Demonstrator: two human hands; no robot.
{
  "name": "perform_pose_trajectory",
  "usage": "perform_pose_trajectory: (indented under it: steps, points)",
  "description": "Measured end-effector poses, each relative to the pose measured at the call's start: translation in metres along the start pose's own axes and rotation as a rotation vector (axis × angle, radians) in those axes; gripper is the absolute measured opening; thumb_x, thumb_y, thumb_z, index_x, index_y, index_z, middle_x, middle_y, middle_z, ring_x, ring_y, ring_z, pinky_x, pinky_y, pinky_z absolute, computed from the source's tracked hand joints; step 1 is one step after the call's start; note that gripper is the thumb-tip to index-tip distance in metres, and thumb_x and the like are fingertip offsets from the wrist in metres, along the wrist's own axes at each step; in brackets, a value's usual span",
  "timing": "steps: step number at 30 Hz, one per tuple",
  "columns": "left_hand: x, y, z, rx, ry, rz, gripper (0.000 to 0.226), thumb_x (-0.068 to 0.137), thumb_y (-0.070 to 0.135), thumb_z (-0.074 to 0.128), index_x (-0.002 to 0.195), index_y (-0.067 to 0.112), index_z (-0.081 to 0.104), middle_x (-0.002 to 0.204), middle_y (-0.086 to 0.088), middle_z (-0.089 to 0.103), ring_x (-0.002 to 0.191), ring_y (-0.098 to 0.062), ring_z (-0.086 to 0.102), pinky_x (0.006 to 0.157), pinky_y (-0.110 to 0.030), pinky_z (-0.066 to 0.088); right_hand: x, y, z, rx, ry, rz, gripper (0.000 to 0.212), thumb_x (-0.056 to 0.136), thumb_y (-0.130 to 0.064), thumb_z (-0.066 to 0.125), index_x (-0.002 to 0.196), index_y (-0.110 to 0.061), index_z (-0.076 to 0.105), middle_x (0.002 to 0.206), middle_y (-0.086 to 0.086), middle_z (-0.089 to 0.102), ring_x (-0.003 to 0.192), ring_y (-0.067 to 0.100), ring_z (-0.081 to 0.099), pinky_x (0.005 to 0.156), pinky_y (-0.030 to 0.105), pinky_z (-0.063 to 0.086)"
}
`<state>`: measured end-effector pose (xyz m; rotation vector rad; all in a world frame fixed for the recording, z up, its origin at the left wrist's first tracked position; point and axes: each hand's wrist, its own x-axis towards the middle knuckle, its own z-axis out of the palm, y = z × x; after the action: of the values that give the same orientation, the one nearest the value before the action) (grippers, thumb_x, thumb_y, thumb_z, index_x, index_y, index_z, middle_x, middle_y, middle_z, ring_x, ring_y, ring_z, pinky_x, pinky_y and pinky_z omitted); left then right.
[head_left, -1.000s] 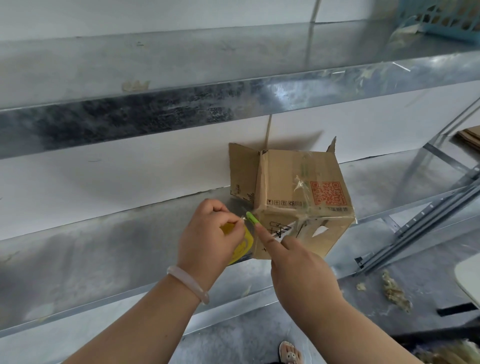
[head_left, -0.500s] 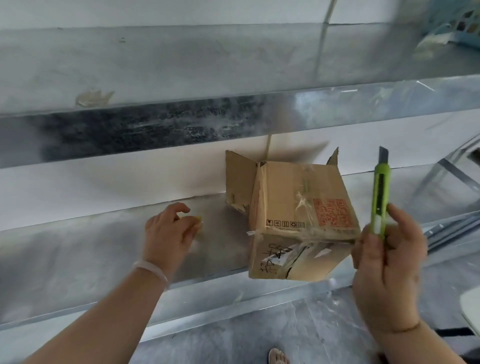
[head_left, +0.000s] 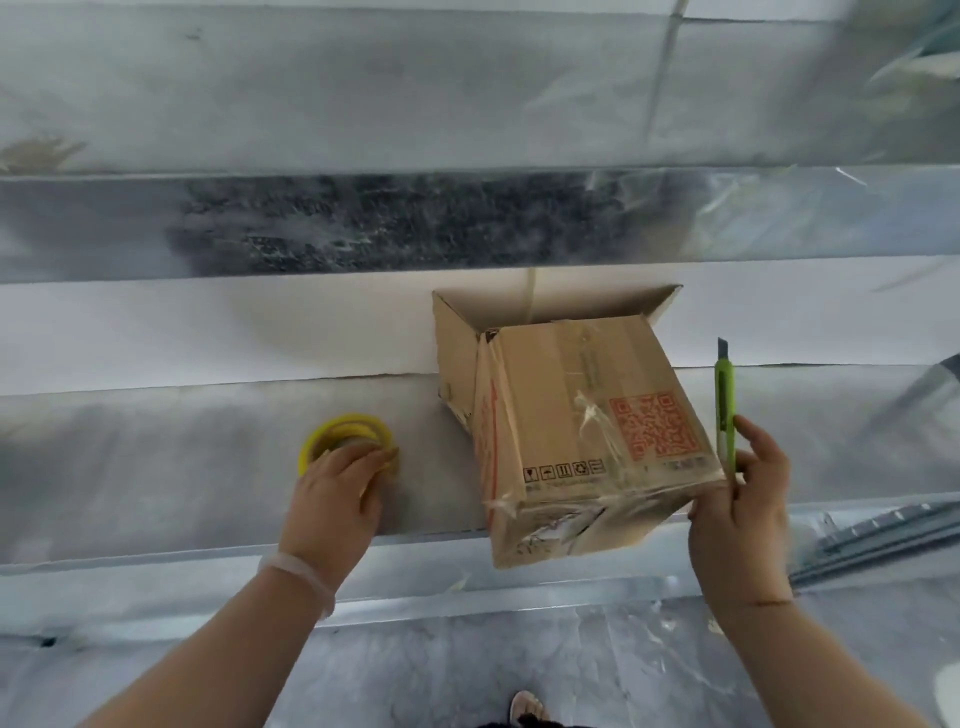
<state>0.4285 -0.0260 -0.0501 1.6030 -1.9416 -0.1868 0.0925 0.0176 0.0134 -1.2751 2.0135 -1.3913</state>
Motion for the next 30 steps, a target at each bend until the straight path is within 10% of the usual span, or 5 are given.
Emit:
perform_pose_trajectory:
  steps: [4,11,18,24,30]
  points:
    - [-0.013,0.065,-0.014,-0.507,0.121,-0.187,0.043,0.093,0.040,0.040,0.123,0.018,0.063,0.117,0.022,0.063,0.110,0.005,0.056,0.093,-0.009,0.040,0.039,0.031,0.000,-0.328,-0.177,0.115,0.051,0.097,-0.004,0.037,0.140,-0.031,0.038,0.125,0.006,0.046,0.100,0.019,0.047,0.092,0.043,0.046]
    - [-0.025,0.138,-0.017,-0.910,0.082,-0.377,0.056,0.089,0.055,0.037,0.136,0.027,0.047,0.135,0.020,0.054,0.128,-0.007,0.049,0.108,-0.045,0.040,0.060,0.071,0.008,-0.990,-0.569,0.027,0.043,0.098,-0.021,0.042,0.142,-0.025,0.045,0.130,0.006,0.047,0.117,0.028,0.045,0.102,0.039,0.041]
    - [-0.015,0.173,-0.011,-0.960,-0.004,-0.425,0.072,0.085,0.070,0.033,0.148,0.035,0.025,0.151,0.024,0.030,0.138,0.009,0.025,0.117,-0.025,0.021,0.014,-0.008,-0.020,0.292,-0.319,0.243,0.040,0.100,-0.055,0.024,0.134,-0.050,0.046,0.134,-0.018,0.056,0.123,0.003,0.052,0.105,0.019,0.037]
    - [-0.012,0.186,0.000,-0.950,-0.033,-0.507,0.064,0.088,0.069,0.021,0.147,0.047,0.016,0.152,0.021,0.030,0.136,0.008,0.029,0.112,-0.013,0.023,-0.011,-0.027,-0.014,0.236,-0.486,0.252,0.056,0.101,-0.057,0.021,0.145,-0.030,0.043,0.143,-0.005,0.050,0.131,0.010,0.045,0.090,0.002,0.029]
    - [-0.009,0.180,-0.010,-0.850,0.037,-0.624,0.042,0.106,0.029,0.022,0.142,0.022,0.044,0.092,0.026,0.060,0.089,0.006,0.061,0.066,0.006,0.036,-0.004,-0.030,-0.022,0.281,-0.498,0.326,0.050,0.104,-0.044,0.026,0.116,-0.009,0.059,0.124,0.023,0.059,0.069,0.009,0.052,0.061,0.006,0.040]
